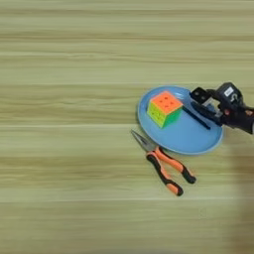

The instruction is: Move the objects on the table

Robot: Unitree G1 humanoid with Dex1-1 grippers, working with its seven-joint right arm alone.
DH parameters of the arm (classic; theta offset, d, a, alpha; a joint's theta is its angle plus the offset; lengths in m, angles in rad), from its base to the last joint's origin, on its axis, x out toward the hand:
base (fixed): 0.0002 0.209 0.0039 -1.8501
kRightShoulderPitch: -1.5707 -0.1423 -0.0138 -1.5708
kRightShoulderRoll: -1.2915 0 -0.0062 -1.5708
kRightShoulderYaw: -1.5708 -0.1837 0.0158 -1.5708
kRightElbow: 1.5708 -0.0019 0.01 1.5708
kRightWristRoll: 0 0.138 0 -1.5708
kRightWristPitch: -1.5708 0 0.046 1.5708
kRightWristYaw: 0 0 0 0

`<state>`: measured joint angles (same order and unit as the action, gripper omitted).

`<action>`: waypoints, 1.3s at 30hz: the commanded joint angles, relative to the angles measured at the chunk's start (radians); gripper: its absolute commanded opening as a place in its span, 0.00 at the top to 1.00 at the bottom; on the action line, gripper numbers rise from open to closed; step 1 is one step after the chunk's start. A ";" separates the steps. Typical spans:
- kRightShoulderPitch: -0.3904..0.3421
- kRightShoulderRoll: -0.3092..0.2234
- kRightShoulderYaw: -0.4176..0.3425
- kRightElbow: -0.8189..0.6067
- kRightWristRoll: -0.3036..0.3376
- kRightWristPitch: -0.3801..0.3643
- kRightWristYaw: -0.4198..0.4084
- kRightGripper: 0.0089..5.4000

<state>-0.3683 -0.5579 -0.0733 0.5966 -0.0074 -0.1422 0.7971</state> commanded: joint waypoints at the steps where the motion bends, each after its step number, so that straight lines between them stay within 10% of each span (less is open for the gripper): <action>1: -0.067 -0.059 -0.001 -0.020 -0.010 -0.039 -0.015 0.54; 21: -0.076 -0.058 0.021 0.049 -0.027 -0.067 -0.007 0.54; 39: -0.089 -0.039 -0.026 -0.032 0.034 -0.084 -0.039 0.14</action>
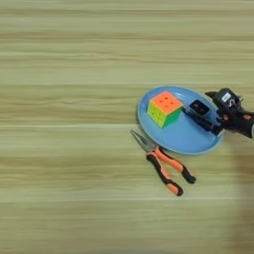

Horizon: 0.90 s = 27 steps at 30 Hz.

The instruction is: Move the objects on the table

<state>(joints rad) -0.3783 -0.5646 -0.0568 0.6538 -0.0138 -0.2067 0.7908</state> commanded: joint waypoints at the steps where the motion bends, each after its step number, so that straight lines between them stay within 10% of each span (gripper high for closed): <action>1: -0.079 -0.031 -0.050 -0.108 0.050 -0.015 -0.036 0.12; 27: 0.090 -0.030 -0.101 -0.671 0.286 0.182 0.052 0.01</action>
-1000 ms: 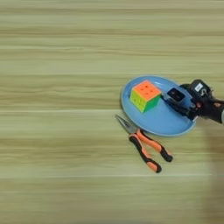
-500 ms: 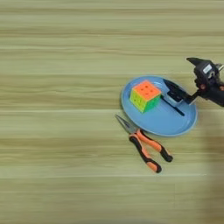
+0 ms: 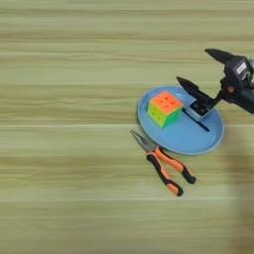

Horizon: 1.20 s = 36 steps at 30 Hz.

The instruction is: Move the objects on the table

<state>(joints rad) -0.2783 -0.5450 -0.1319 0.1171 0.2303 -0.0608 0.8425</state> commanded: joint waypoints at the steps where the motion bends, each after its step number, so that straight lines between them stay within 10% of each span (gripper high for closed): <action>1: 0.009 -0.052 -0.027 -0.170 0.051 0.055 0.005 0.01; 15: 0.257 -0.064 -0.026 -0.367 0.087 0.160 0.073 0.01; 36: 0.524 -0.106 -0.006 -0.205 0.083 -0.058 0.359 0.01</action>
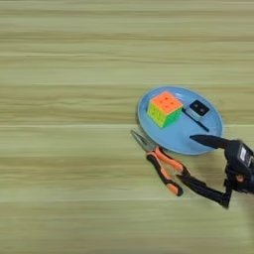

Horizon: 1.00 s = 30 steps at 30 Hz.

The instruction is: Move the objects on the table

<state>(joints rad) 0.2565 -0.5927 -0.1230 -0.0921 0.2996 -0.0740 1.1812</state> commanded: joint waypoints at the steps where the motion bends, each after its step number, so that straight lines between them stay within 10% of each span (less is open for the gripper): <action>1: -0.006 -0.063 -0.013 0.013 0.014 -0.048 0.038 0.01; 30: -0.023 -0.052 0.051 0.134 -0.096 -0.166 0.008 0.01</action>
<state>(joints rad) 0.2720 -0.6168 -0.0526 0.0650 0.1968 -0.2187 1.2274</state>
